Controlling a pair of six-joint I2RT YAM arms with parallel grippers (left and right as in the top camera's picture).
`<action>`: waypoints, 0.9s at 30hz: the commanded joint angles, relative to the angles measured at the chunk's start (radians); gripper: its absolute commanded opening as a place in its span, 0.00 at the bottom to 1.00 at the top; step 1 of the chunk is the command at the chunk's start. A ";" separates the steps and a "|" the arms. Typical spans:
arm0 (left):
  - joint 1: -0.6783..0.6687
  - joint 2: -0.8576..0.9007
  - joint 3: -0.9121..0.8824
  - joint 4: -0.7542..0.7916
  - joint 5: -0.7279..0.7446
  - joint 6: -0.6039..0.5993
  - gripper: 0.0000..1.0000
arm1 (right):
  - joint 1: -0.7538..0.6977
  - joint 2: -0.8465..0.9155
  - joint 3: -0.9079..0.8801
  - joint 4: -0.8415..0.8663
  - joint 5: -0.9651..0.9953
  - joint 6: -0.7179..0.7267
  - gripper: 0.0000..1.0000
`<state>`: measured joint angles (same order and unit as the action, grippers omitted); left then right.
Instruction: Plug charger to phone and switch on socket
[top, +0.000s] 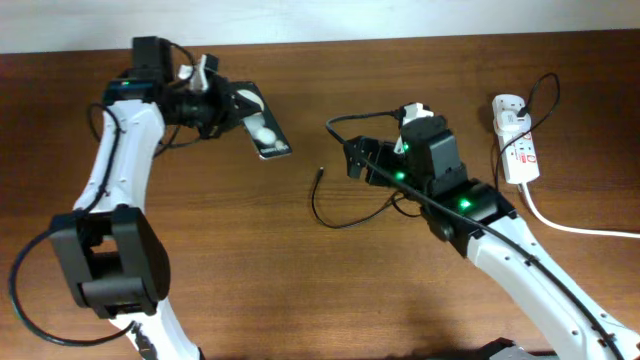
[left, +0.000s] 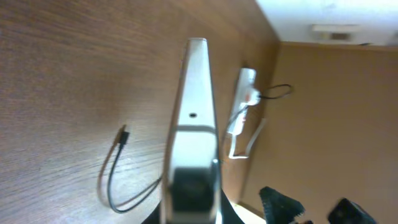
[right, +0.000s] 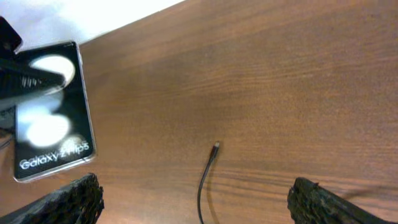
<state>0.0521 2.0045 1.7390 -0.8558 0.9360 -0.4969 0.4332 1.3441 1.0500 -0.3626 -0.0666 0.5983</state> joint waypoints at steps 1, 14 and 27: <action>0.043 -0.028 0.007 0.001 0.142 0.016 0.00 | -0.003 0.040 0.111 -0.078 -0.049 -0.093 0.99; 0.105 -0.028 0.007 -0.017 0.081 0.017 0.00 | -0.003 0.432 0.560 -0.488 -0.155 -0.171 0.99; 0.169 -0.028 0.006 -0.067 0.032 0.029 0.00 | 0.067 0.564 0.426 -0.294 -0.114 0.074 0.57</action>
<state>0.2184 2.0045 1.7390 -0.9176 0.9562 -0.4892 0.4763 1.8606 1.4860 -0.6754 -0.1898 0.6506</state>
